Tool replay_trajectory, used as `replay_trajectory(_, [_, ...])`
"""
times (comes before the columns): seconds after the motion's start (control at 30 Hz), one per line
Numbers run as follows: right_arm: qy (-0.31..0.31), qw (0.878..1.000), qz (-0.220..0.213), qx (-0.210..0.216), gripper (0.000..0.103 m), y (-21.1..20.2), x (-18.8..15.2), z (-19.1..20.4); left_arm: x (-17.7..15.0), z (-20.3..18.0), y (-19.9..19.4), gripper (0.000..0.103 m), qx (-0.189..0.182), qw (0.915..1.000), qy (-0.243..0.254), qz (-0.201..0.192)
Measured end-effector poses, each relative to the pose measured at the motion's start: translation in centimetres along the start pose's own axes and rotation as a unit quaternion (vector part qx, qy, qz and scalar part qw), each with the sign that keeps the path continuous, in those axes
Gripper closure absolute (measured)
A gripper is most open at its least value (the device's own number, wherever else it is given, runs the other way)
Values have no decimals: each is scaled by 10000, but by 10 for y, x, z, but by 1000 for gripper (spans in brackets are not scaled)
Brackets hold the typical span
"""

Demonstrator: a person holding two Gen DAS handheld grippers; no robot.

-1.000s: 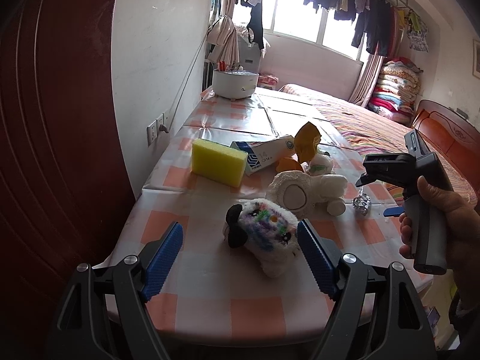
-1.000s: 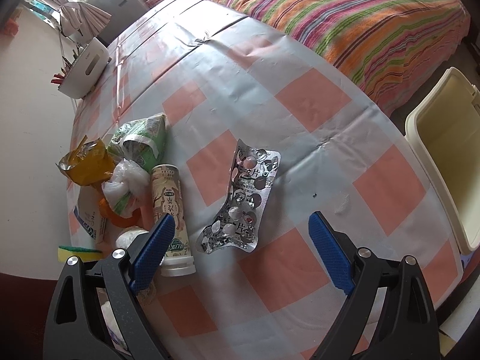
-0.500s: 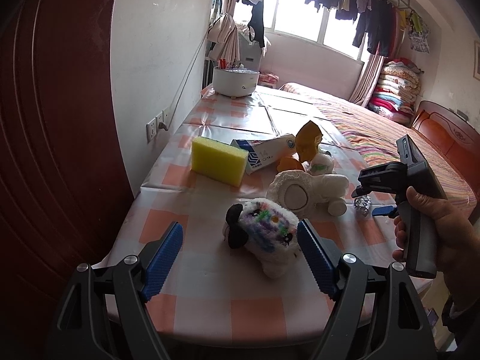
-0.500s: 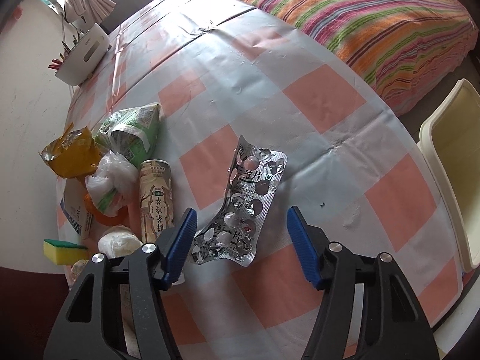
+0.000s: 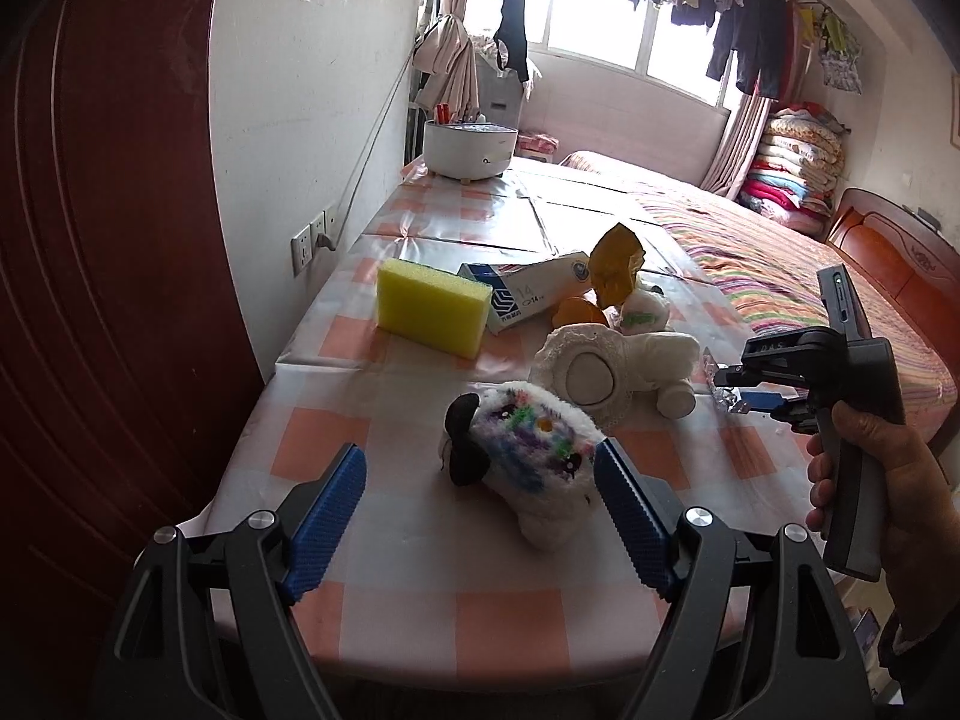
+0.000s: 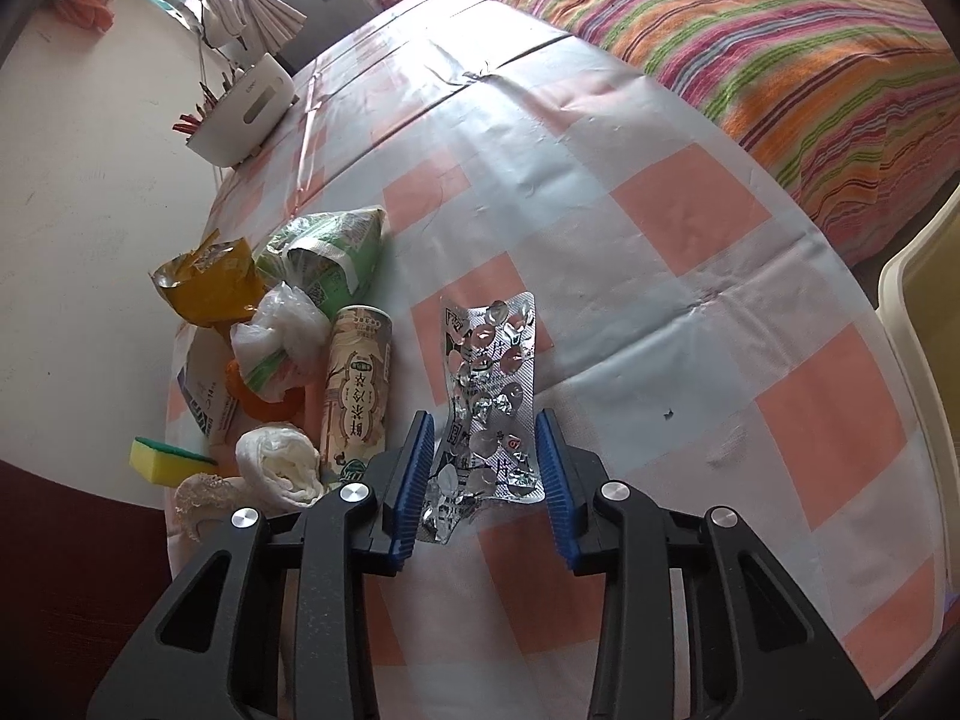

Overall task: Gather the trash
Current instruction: 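Close the right gripper on the silver pill blister pack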

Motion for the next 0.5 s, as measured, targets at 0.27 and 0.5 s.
replay_trajectory(0.27, [-238,9982,-368,416,69,-47,-9,1,0,-5,6,27,-80,9998,-4,179])
replay_trajectory(0.5, [-303,9947,-493,854,69,-82,-29,0,-3,-12,23,27,-108,9991,-57,406])
Point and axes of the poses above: each gripper's, at about its wrist camera, not at the fingertips, and y roughly the way its jaws point, z to its left, x to its top, the point moved 9 cm from there along y, roughly the way its jaws point, and after that the axes turned 1 degree about x, right-handed, at the moved point
